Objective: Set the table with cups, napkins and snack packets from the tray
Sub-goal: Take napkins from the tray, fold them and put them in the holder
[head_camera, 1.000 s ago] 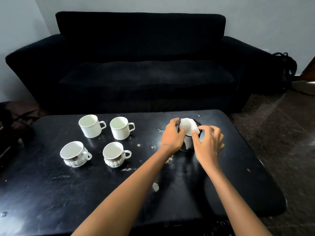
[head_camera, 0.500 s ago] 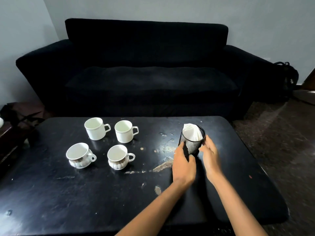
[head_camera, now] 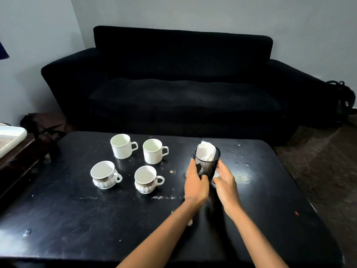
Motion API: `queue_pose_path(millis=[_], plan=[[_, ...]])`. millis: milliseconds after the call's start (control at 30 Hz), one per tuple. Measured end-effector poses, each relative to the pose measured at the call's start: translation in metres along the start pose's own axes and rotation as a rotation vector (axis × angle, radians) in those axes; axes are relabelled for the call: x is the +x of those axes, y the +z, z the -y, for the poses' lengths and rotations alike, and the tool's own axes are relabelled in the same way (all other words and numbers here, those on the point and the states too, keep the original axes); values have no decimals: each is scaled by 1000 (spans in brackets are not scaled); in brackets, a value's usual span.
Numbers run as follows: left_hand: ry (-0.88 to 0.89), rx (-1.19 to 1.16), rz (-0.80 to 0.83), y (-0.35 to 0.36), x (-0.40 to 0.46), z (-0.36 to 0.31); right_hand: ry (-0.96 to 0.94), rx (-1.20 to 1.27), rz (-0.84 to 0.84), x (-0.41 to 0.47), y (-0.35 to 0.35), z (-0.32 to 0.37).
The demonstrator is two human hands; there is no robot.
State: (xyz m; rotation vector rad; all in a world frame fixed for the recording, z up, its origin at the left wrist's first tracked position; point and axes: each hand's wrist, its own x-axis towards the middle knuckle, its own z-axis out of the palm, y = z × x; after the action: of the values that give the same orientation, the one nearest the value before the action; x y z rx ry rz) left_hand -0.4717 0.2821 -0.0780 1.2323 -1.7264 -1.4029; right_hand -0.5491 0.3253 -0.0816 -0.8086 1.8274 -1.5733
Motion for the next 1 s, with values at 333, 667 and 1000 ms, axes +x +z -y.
queue_pose_path(millis=[333, 667, 1000], plan=[[-88, 61, 64, -39, 30, 11, 35, -88, 138, -1, 37, 5], [-67, 81, 84, -29, 19, 17, -128, -313, 167, 7, 40, 14], [-59, 101, 121, -36, 33, 16, -111, -390, 192, 19, 46, 10]])
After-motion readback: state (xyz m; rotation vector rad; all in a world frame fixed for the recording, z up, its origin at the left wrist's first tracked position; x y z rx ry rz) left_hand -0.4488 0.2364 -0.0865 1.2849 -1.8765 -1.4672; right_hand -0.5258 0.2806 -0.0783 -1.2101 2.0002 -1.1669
